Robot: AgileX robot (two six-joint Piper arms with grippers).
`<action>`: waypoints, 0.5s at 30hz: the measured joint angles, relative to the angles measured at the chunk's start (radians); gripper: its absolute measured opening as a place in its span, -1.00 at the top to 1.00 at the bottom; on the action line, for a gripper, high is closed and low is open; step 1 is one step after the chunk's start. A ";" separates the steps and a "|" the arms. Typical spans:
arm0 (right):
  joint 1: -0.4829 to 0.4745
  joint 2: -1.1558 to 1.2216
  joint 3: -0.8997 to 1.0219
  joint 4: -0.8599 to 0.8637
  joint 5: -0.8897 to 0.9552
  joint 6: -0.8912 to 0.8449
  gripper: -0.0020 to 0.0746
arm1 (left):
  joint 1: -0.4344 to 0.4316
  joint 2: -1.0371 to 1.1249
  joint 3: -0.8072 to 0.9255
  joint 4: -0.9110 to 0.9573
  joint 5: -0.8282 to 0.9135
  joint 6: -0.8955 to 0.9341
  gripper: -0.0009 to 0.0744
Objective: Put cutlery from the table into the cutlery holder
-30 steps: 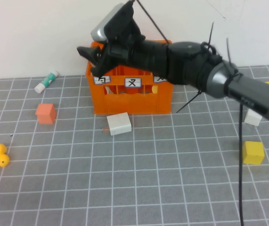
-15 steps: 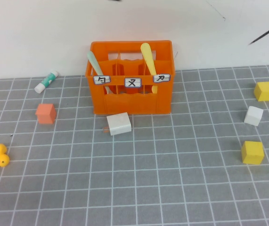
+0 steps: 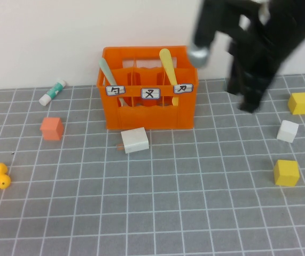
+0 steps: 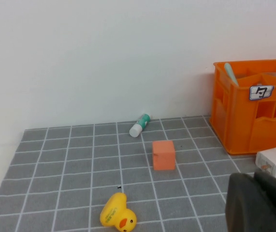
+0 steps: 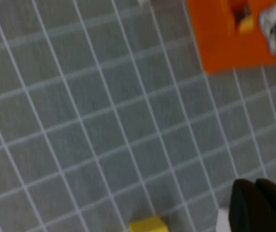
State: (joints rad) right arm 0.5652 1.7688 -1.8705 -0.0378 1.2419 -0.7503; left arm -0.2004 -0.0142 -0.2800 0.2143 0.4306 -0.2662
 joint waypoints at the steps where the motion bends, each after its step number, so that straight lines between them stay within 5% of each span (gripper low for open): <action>1: 0.000 -0.020 0.035 -0.023 0.000 0.025 0.95 | 0.000 0.000 0.000 0.000 0.000 0.000 0.98; 15: 0.000 -0.702 0.693 -0.098 -0.387 0.162 0.95 | 0.000 0.000 0.041 0.005 -0.050 0.000 0.98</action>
State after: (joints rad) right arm 0.5652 1.0668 -1.1778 -0.1361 0.8550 -0.5887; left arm -0.2004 -0.0142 -0.2391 0.2197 0.3808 -0.2662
